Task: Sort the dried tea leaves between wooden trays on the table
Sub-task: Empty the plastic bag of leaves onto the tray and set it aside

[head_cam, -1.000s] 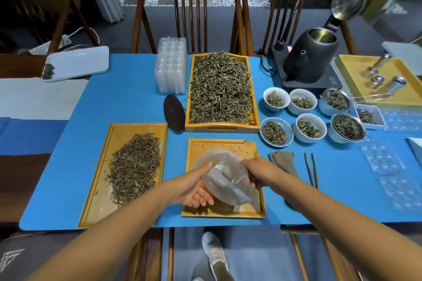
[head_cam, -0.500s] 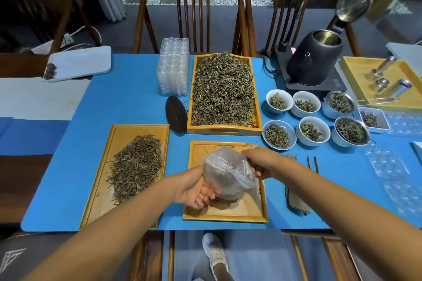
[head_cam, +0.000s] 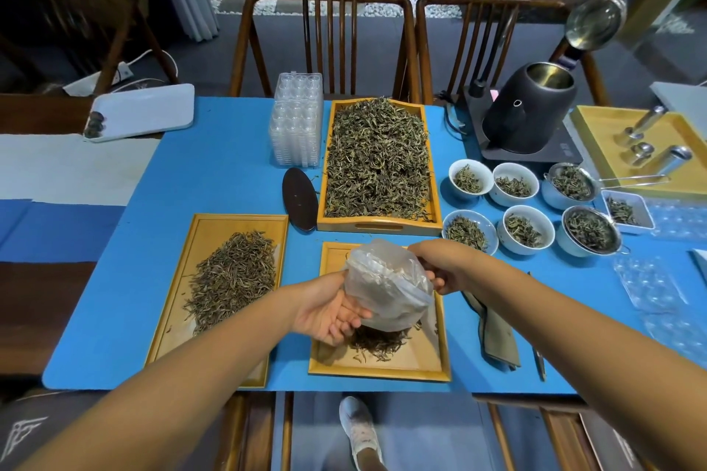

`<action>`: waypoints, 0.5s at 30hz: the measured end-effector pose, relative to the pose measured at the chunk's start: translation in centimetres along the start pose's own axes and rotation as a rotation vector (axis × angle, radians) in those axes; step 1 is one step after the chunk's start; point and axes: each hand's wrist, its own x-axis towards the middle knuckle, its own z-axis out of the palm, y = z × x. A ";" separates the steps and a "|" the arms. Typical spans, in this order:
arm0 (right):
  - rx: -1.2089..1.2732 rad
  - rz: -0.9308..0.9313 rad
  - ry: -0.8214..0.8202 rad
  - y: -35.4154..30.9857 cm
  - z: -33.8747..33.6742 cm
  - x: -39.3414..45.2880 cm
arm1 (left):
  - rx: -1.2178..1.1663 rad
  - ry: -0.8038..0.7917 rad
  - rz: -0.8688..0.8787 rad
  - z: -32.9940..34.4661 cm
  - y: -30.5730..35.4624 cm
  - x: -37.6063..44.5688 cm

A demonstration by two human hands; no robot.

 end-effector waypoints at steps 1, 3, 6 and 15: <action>-0.002 0.000 0.002 -0.2 -0.1 -0.1 | 0.000 -0.001 0.004 0.0 0.1 -0.2; -0.005 -0.003 0.004 -0.5 -0.2 -0.3 | -0.003 -0.005 0.016 0.1 0.3 -0.5; -0.008 -0.025 0.009 -0.7 -0.2 -0.5 | -0.007 -0.006 0.023 0.3 0.4 -0.7; -0.225 -0.258 0.021 0.1 0.0 -0.6 | 0.199 0.080 0.044 -0.3 0.7 -0.9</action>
